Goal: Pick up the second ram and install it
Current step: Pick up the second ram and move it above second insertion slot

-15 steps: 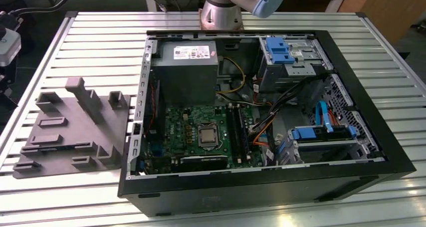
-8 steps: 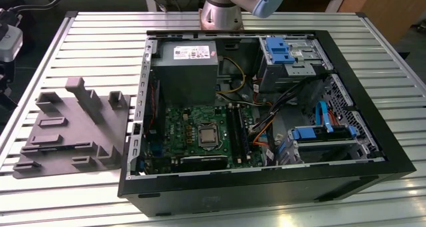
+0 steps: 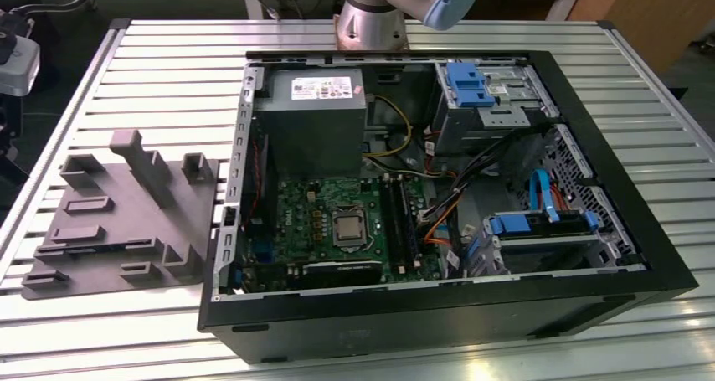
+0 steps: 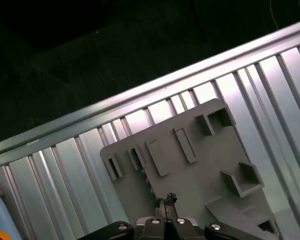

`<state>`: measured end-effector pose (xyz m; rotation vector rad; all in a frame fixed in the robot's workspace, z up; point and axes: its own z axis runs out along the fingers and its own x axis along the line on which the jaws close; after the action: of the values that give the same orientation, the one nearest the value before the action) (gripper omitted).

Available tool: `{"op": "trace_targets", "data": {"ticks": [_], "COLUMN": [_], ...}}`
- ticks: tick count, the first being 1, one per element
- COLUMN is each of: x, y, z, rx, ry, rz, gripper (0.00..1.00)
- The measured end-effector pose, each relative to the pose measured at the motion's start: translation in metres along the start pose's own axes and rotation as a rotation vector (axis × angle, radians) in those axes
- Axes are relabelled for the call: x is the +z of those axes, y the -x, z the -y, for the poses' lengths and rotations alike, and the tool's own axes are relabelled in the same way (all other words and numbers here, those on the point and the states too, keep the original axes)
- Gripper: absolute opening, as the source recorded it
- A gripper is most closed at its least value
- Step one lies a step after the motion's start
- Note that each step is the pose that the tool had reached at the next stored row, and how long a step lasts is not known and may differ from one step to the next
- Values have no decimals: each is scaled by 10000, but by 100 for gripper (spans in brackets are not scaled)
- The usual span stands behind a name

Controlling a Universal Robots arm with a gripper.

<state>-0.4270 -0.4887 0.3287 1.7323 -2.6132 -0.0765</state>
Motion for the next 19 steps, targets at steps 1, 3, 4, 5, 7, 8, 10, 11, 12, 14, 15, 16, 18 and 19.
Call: {"op": "trace_targets", "data": {"ticks": [1,3,4,5,7,8,10,11,12,14,15,16,18,19], "x": [0,0,0,0,0,0,0,1,0,1,2,2,3,4], "y": [0,0,0,0,0,0,0,0,0,0,0,0,0,0], "z": [0,0,0,0,0,0,0,0,0,0,0,0,0,0], "rx": [-129,-408,-541,-672,-936,-1072,-1353,-1503,-1660,-2013,-2190,-2370,-2745,-2914], "ry": [3,9,12,15,21,24,30,33,37,45,49,53,62,65], "rz": [-6,-18,-23,-30,-42,-47,-59,-66,-73,-88,-96,-103,-121,-127], "gripper": [11,11,11,11,11,11,11,11,11,11,11,11,11,11]}}
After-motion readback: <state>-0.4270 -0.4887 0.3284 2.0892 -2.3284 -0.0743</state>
